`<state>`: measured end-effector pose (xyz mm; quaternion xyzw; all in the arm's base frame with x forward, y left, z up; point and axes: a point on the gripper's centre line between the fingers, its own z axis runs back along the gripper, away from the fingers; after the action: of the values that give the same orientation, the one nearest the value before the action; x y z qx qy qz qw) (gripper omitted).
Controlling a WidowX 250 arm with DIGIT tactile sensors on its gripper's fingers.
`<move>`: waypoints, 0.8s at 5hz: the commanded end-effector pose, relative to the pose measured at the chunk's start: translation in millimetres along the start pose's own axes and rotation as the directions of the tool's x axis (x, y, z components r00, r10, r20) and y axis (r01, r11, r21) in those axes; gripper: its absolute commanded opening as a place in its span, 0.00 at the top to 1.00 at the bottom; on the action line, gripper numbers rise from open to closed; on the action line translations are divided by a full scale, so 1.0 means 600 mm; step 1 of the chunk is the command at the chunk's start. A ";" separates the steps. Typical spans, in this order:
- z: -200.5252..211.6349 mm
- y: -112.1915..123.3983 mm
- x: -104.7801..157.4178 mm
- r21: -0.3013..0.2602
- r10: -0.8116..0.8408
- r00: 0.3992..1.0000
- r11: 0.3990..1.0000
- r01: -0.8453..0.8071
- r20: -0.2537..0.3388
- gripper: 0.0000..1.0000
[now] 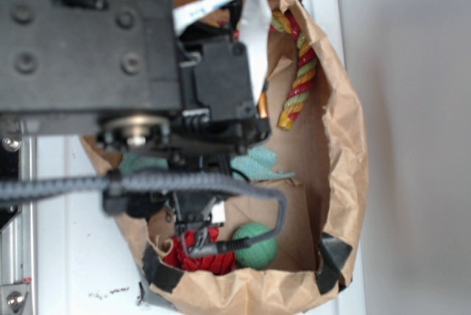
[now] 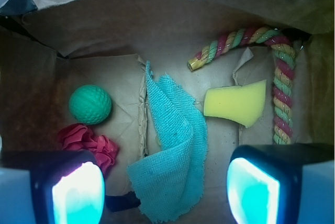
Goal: Grab the blue cloth.
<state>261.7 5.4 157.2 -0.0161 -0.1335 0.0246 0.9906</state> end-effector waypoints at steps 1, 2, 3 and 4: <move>0.000 0.000 0.000 0.000 0.000 1.000 1.000 0.000 0.000 0.00; -0.066 0.000 0.013 0.094 0.046 0.993 0.995 -0.036 -0.111 0.00; -0.124 0.021 0.002 0.174 0.077 0.987 0.983 -0.052 -0.143 0.00; -0.166 0.037 -0.005 0.141 0.074 0.991 0.988 -0.058 -0.112 0.00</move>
<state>279.1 22.1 50.1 0.0434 -0.0548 0.0657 0.9954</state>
